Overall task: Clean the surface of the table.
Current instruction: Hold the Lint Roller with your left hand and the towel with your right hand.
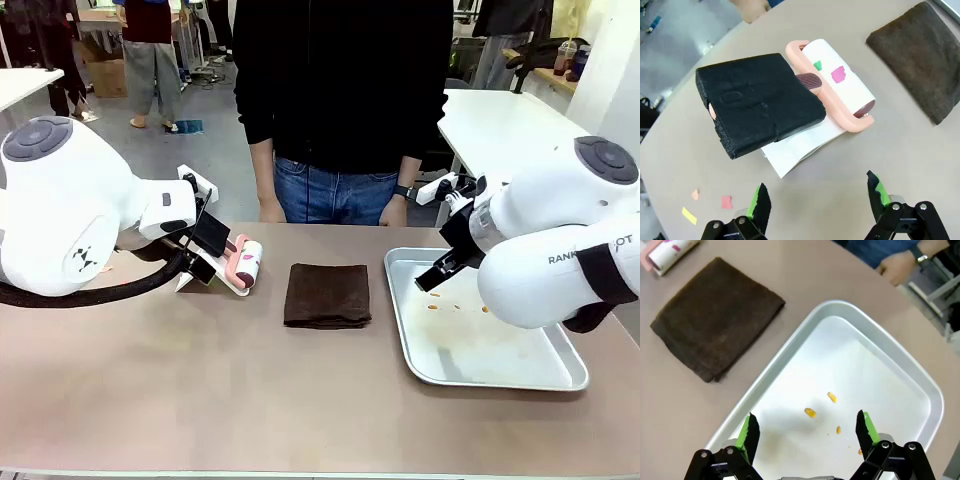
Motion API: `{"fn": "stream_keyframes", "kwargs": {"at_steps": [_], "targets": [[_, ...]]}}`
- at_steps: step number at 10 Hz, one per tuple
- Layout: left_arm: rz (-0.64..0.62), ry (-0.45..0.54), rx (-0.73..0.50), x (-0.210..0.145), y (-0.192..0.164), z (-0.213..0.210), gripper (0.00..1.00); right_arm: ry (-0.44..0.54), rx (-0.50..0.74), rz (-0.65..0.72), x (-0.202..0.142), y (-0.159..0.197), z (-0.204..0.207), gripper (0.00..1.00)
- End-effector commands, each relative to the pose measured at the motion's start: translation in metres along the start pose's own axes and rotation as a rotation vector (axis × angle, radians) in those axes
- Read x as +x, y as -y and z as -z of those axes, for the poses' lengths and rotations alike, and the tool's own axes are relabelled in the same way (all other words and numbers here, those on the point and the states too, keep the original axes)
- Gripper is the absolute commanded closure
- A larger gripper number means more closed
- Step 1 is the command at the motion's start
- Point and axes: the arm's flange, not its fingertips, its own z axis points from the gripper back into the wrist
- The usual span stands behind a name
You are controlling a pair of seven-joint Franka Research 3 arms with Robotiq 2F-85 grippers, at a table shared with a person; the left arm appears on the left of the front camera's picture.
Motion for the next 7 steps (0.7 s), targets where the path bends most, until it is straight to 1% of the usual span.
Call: {"fn": "stream_keyframes", "kwargs": {"at_steps": [1, 7], "targets": [[0.0, 0.0, 0.0, 0.0, 0.0, -0.0001, 0.0, 0.001, 0.0, 0.0, 0.0002, 0.0, -0.0001, 0.0], [0.0, 0.0, 0.0, 0.0, 0.0, -0.0001, 0.0, 0.001, 0.0, 0.0, 0.0002, 0.0, -0.0001, 0.0]]}}
